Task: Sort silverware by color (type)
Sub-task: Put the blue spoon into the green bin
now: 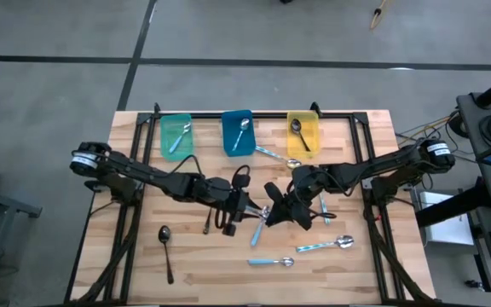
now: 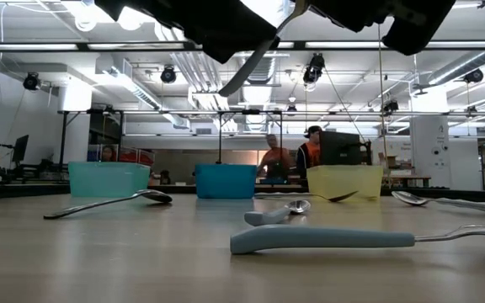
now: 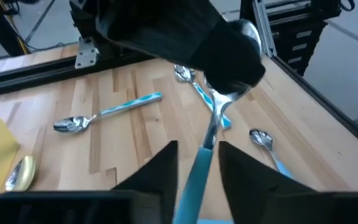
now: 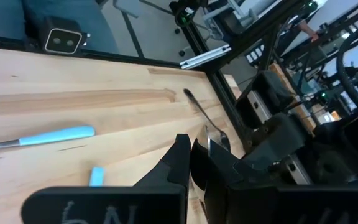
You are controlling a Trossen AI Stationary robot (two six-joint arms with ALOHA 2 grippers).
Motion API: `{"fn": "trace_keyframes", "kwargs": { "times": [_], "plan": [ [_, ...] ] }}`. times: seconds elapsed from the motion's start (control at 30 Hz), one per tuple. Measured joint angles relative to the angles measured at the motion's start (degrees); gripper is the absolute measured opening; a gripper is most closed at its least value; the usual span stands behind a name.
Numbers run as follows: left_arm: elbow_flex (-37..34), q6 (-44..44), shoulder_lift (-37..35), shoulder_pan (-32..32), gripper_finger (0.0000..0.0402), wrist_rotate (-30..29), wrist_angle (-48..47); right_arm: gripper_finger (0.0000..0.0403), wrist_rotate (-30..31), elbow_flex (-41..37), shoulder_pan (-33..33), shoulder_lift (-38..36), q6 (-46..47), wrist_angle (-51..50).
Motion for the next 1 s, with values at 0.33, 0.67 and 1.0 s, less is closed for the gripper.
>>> {"fn": "trace_keyframes", "kwargs": {
  "times": [0.33,0.67,1.0],
  "plan": [
    [0.00,-1.71,0.00,0.04,0.0007,-0.17,-0.46,0.0013,0.29,-0.01,-0.15,0.00,6.85,0.33],
    [-0.04,-1.69,-0.05,0.08,0.0002,-0.72,-0.93,0.0013,3.83,-0.07,-0.27,0.00,11.22,1.27],
    [-0.09,-1.65,-0.25,0.13,0.0002,-0.72,-0.61,0.0013,4.82,-0.13,-0.37,0.00,19.81,3.40]
  ]
}}
